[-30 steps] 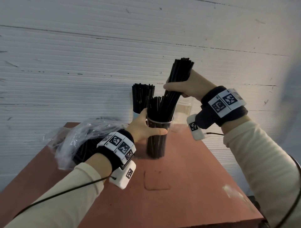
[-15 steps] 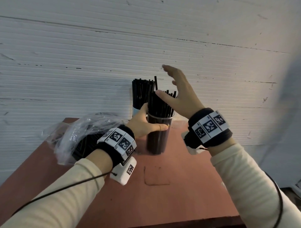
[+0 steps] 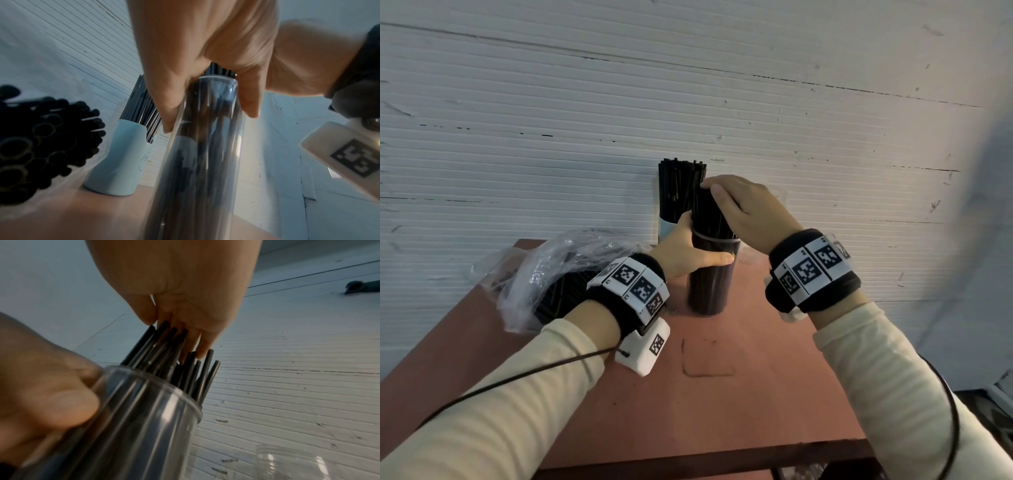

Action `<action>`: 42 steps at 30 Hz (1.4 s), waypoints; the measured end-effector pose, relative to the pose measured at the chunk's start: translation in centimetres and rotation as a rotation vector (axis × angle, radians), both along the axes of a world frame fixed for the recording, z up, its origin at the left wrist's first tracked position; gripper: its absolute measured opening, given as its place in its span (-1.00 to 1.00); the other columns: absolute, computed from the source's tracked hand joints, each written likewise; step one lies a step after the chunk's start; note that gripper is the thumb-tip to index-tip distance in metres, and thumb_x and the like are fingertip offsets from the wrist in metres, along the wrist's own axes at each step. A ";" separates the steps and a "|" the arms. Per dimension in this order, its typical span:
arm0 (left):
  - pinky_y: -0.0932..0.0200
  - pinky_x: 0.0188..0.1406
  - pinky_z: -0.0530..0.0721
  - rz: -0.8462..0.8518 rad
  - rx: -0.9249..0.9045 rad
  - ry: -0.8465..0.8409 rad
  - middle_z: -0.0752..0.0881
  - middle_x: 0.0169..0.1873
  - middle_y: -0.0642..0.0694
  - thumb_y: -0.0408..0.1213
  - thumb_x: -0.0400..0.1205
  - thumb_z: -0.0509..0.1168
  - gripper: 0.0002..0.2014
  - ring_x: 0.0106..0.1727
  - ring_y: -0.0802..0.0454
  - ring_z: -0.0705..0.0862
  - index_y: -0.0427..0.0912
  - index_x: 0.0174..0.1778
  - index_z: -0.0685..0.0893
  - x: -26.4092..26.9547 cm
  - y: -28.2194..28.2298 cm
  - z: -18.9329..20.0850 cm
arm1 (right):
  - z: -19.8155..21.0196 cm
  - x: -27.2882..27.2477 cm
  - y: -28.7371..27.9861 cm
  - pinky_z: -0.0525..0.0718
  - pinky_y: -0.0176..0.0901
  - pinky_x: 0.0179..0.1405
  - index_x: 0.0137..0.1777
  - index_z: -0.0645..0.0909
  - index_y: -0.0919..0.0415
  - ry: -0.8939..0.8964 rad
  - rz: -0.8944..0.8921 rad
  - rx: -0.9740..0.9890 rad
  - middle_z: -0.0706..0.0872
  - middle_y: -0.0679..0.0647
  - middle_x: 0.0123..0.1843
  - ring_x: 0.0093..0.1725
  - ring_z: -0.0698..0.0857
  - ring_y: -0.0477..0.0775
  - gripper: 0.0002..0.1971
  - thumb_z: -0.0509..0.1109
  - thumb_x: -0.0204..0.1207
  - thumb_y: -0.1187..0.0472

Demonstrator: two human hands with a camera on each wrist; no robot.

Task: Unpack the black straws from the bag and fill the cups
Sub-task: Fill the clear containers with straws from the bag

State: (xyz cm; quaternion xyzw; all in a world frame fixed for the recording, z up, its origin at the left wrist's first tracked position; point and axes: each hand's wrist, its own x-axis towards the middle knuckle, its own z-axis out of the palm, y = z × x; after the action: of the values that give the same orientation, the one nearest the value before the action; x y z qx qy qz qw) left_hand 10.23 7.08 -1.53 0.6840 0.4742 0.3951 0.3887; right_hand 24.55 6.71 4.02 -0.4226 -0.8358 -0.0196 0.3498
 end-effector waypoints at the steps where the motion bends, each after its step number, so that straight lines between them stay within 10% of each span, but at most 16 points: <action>1: 0.24 0.28 0.46 -0.021 -0.022 -0.004 0.54 0.30 0.02 -0.29 0.39 0.62 -0.04 0.35 0.09 0.53 -0.14 0.61 0.16 -0.1 0.0 0.1 | 0.2 0.0 -0.1 0.49 -0.24 0.32 0.38 0.57 0.18 0.022 -0.005 0.009 0.66 0.03 0.34 0.32 0.60 0.00 -0.64 0.07 0.76 0.10; 6: 0.13 0.40 0.44 0.076 -0.011 0.047 0.40 0.43 -0.03 -0.35 0.48 0.50 -0.02 0.46 0.15 0.36 -0.02 0.71 0.01 -2.2 -1.0 0.7 | 1.2 -1.0 -1.3 0.26 -0.65 0.30 0.37 0.55 0.24 0.164 0.070 0.196 0.51 0.05 0.45 0.38 0.50 -0.10 -0.68 0.24 0.67 0.18; 13: 0.15 0.26 0.59 0.293 0.254 0.058 0.71 0.10 0.08 -0.34 0.49 0.36 -0.68 0.18 0.12 0.67 0.05 0.14 0.69 -9.9 -4.8 1.9 | -0.4 -6.3 -4.6 0.63 -0.23 -0.06 -0.10 0.69 0.28 0.294 0.212 0.041 0.73 0.08 -0.12 -0.13 0.66 -0.02 -0.80 0.25 0.42 0.42; 21: -0.10 0.23 0.63 0.294 0.188 0.438 0.67 0.29 0.00 -0.37 0.51 0.40 -0.63 0.13 -0.29 0.70 0.21 0.11 0.69 -17.2 -6.0 0.6 | -4.9 -13.7 -4.2 0.54 0.03 0.29 0.29 0.63 0.26 -0.400 0.221 -0.573 0.71 0.17 0.22 0.20 0.64 0.16 -0.65 0.14 0.72 0.08; 25: -0.24 0.23 0.61 0.178 0.061 0.571 0.56 0.47 0.06 -0.54 0.52 0.19 -0.43 0.07 -0.15 0.64 0.28 0.18 0.67 -18.2 -6.0 -0.2 | -5.7 -16.8 -3.8 0.47 -0.13 0.17 0.36 0.54 0.30 -0.607 0.161 -0.608 0.63 0.22 0.34 0.27 0.59 0.18 -0.60 0.08 0.75 0.05; 28: 0.02 0.20 0.63 0.247 0.114 0.520 0.58 0.43 0.10 -0.55 0.53 0.21 -0.49 0.27 -0.03 0.65 0.16 0.18 0.71 -18.2 -5.9 -0.1 | -5.9 -18.8 -3.4 0.43 -0.11 0.31 0.47 0.45 0.36 -0.674 0.067 -0.545 0.56 0.22 0.43 0.40 0.53 0.19 -0.57 0.09 0.75 0.11; 33: 0.16 -0.07 0.47 0.291 0.149 0.356 0.67 0.09 -0.01 -0.54 0.48 0.26 -0.49 -0.03 0.05 0.51 0.30 0.00 0.69 -18.5 -5.5 0.1 | -6.0 -18.9 -2.8 0.52 0.03 0.35 0.45 0.47 0.20 -0.658 0.099 -0.477 0.60 0.19 0.40 0.36 0.58 0.23 -0.58 0.28 0.63 0.10; 42: 0.22 0.13 0.41 0.308 0.146 0.335 0.61 0.35 0.01 -0.51 0.54 0.34 -0.53 0.27 0.12 0.51 0.13 0.23 0.68 -18.8 -5.4 0.4 | -5.9 -18.1 -2.5 0.49 -0.04 0.27 0.51 0.40 0.03 -0.584 0.142 -0.518 0.54 0.08 0.45 0.41 0.52 0.16 -0.46 0.35 0.53 0.30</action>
State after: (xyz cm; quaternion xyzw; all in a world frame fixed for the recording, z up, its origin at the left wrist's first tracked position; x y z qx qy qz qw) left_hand -8.56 1.64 -1.17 0.6859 0.6010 0.3640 0.1891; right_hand 6.42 4.25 -1.92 -0.4146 -0.9046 0.0970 -0.0202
